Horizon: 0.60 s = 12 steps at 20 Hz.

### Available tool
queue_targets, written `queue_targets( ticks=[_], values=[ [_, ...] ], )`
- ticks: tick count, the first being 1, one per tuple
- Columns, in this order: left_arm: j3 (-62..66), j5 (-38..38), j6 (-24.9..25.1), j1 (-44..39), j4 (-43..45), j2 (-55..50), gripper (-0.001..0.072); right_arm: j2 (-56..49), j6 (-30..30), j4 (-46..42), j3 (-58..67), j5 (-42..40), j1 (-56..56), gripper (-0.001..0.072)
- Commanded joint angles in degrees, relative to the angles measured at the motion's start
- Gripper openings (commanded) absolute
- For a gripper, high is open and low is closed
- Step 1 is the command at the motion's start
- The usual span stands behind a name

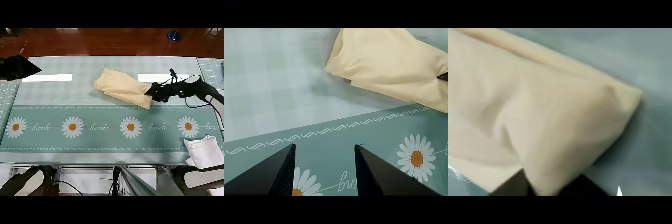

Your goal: Fold the shirts.

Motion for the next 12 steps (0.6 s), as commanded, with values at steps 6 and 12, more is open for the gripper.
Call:
queue_targets(
  ticks=[6,12],
  values=[
    [0.00,0.11,0.07,-0.02,0.11,-0.07,0.0453,17.62,3.23,-4.61,3.65,15.37,-9.86,0.0019],
    [-0.11,2.93,3.21,-0.02,0.07,-1.33,0.0453,42.95,14.21,-42.97,4.31,38.05,-33.03,0.0017]
  ],
)
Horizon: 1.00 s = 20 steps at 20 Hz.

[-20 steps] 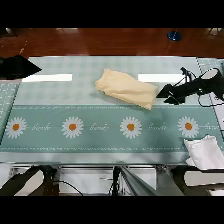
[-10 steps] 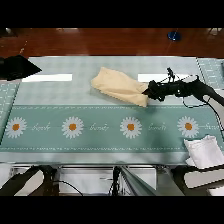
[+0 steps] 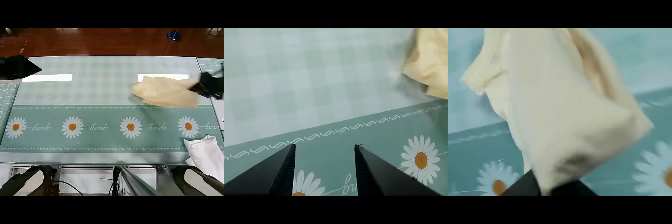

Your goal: Fold the shirts.

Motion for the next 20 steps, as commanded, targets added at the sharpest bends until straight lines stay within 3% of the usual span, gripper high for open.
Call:
queue_targets(
  ticks=[1,3,7,11,15,20],
  values=[
    [-0.42,2.01,2.60,-0.02,0.00,-0.85,0.0453,12.79,2.84,-17.90,0.37,14.47,-15.02,0.0017],
    [-1.77,2.91,3.43,-0.02,0.00,-1.31,0.0453,15.32,-0.50,-20.55,0.37,19.61,-22.97,0.0018],
    [-5.20,3.45,4.02,-0.02,-0.02,-2.67,0.0453,15.56,-0.26,-23.82,0.35,25.77,-32.50,0.0017],
    [-7.41,4.28,6.54,0.17,0.28,-4.11,0.0453,16.46,1.70,-40.70,0.35,26.23,-35.76,0.0017],
    [-7.41,6.84,6.49,0.15,0.81,-5.38,0.0453,16.06,1.57,-49.09,-0.90,26.23,-39.63,0.0017],
    [-7.41,13.77,6.49,0.15,0.85,-5.38,0.0453,16.06,1.18,-58.18,-11.21,24.46,-42.64,0.0017]
  ],
)
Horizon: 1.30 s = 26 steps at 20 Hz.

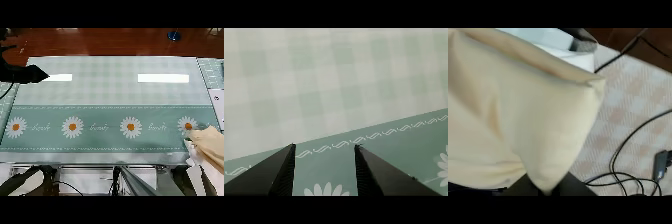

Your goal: Fold the shirts.

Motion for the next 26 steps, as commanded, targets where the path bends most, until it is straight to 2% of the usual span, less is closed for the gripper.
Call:
queue_targets(
  ticks=[1,3,9,10,11,12,13,14,15,16,17,18,19,20,21,22,23,24,25,26],
  values=[
    [-0.04,5.79,0.11,0.04,0.11,-0.15,0.0453,0.04,-0.15,-11.30,-7.15,-1.81,-2.60,0.0017],
    [-0.04,7.63,0.11,0.04,0.11,-0.15,0.0452,0.04,-0.13,-15.02,-10.91,-4.52,-4.92,0.0017],
    [-0.04,9.38,-0.13,0.04,0.09,-0.15,0.0452,0.02,0.83,-14.58,-20.74,-17.11,-13.40,0.0019],
    [-0.04,9.38,-0.13,0.04,0.09,-0.15,0.0452,0.02,0.83,-14.56,-22.12,-19.80,-14.95,0.0047],
    [-0.04,9.38,-0.13,0.04,0.09,-0.15,0.0452,0.02,0.83,-14.58,-23.34,-23.12,-16.50,0.0246],
    [-0.04,9.38,-0.15,0.04,0.09,-0.17,0.0452,0.02,0.85,-14.58,-24.17,-26.86,-18.10,0.0499],
    [-0.04,9.38,-0.13,0.04,0.09,-0.17,0.0452,0.02,0.81,-14.60,-24.48,-30.71,-19.78,0.0600],
    [-0.04,9.35,-0.13,0.04,0.09,-0.17,0.0452,0.04,1.18,-14.69,-24.44,-35.23,-21.14,0.0594],
    [-0.04,9.33,-0.11,0.04,0.11,-0.24,0.0452,0.04,4.42,-14.08,-24.39,-40.11,-21.81,0.0593],
    [-0.04,9.40,-0.07,0.04,0.11,-0.39,0.0452,0.04,11.19,-9.09,-23.34,-45.20,-21.20,0.0559],
    [-0.04,9.92,0.22,0.04,0.11,-0.74,0.0453,0.02,18.16,3.63,-21.00,-53.48,-20.00,0.0399],
    [-0.04,10.91,1.66,0.04,0.11,-1.40,0.0453,-0.13,25.77,25.64,-18.93,-69.68,-18.38,0.0302],
    [-0.04,12.26,1.99,0.04,0.07,-2.12,0.0453,-1.57,26.73,53.40,-18.73,-92.52,-14.14,0.0303],
    [-0.04,13.51,1.46,0.02,-0.15,-2.75,0.0454,-4.20,25.11,75.52,-17.18,-110.68,-4.74,0.0298],
    [-0.04,14.45,1.38,0.00,-1.68,-3.21,0.0454,-6.91,22.77,81.92,-12.85,-121.24,5.86,0.0297],
    [-0.02,15.17,1.38,0.00,-4.24,-3.45,0.0454,-9.79,18.60,70.18,-6.32,-120.61,15.34,0.0296],
    [-0.02,15.85,1.40,-0.02,-7.76,-3.50,0.0454,-13.35,17.84,48.46,1.75,-110.16,24.11,0.0296],
    [-0.02,15.76,1.42,0.00,-11.08,-3.45,0.0454,-17.09,18.21,31.65,9.29,-97.35,33.46,0.0296],
    [-0.02,15.23,1.53,-0.04,-13.11,-3.41,0.0454,-21.05,16.57,20.57,15.52,-84.87,43.60,0.0296],
    [0.07,13.55,3.80,-0.72,-12.85,-3.43,0.0450,-24.55,9.44,14.19,20.20,-72.37,52.98,0.0256]
  ],
)
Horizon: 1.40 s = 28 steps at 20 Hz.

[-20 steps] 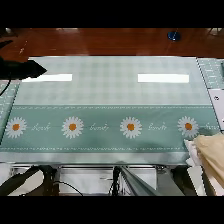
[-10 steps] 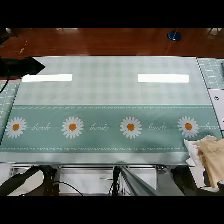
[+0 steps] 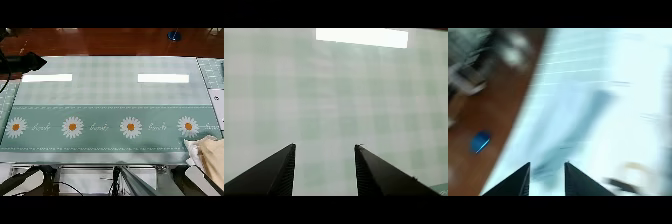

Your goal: Fold the shirts.

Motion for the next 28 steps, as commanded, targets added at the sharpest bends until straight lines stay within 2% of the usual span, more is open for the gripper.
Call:
queue_targets(
  ticks=[1,2,3,4,6,7,9,10,12,13,14,15,16,17,21,24,28],
  values=[
    [0.11,-3.43,5.62,-1.97,-1.95,-0.28,0.0405,-13.44,-19.85,-23.26,20.76,29.33,36.96,0.0226],
    [0.09,-5.57,5.27,-4.04,4.02,-0.31,0.0366,-16.09,-30.34,-26.64,21.94,42.29,43.54,0.0226],
    [0.09,-6.93,1.64,-7.06,12.17,-0.46,0.0366,-18.08,-29.86,-25.92,21.40,51.32,47.43,0.0227],
    [0.09,-7.45,-2.86,-10.29,19.61,-0.57,0.0366,-19.56,-24.98,-23.43,20.70,56.46,49.46,0.0226],
    [0.17,-7.43,-11.32,-16.65,33.29,-1.03,0.0366,-22.45,-22.84,-19.69,20.44,67.30,51.08,0.0228],
    [0.24,-7.43,-15.58,-19.45,38.12,-1.46,0.0366,-23.15,-22.77,-17.86,20.44,72.17,51.04,0.0234],
    [0.24,-6.60,-20.65,-22.80,40.33,-2.84,0.0397,-22.84,-22.08,-15.85,20.44,76.81,50.88,0.0234],
    [0.26,-6.62,-21.33,-23.85,40.33,-3.72,0.0454,-22.25,-22.08,-14.88,20.44,77.09,50.95,0.0234],
    [0.26,-7.87,-21.79,-24.98,40.35,-5.86,0.0607,-20.39,-22.08,-10.64,20.44,72.19,50.93,0.0235],
    [0.28,-8.63,-22.77,-25.03,40.30,-6.88,0.0662,-19.34,-21.86,-8.87,20.44,68.37,50.93,0.0245],
    [0.28,-9.09,-24.50,-25.03,40.33,-7.61,0.0682,-18.69,-21.70,-7.37,20.44,65.16,50.93,0.0274],
    [0.52,-9.64,-25.75,-25.03,40.30,-8.33,0.0682,-18.56,-21.70,-6.40,20.44,63.54,50.93,0.0387],
    [1.07,-10.45,-25.90,-25.22,39.98,-8.98,0.0693,-18.78,-21.73,-6.40,20.39,63.32,50.93,0.0458],
    [2.01,-10.97,-26.12,-25.22,39.19,-9.73,0.0720,-18.84,-21.77,-6.93,19.98,62.82,50.93,0.0464],
    [3.02,-6.86,-26.23,-25.57,37.51,-10.21,0.0717,-18.78,-22.38,-9.81,17.18,57.90,50.93,0.0457],
    [3.02,-5.57,-26.21,-25.66,37.53,-10.29,0.0717,-18.78,-22.36,-10.75,16.39,53.29,50.93,0.0420],
    [3.02,-5.53,-26.21,-25.62,37.53,-10.45,0.0717,-18.78,-22.36,-10.75,16.39,53.20,50.93,0.0421]
  ],
)
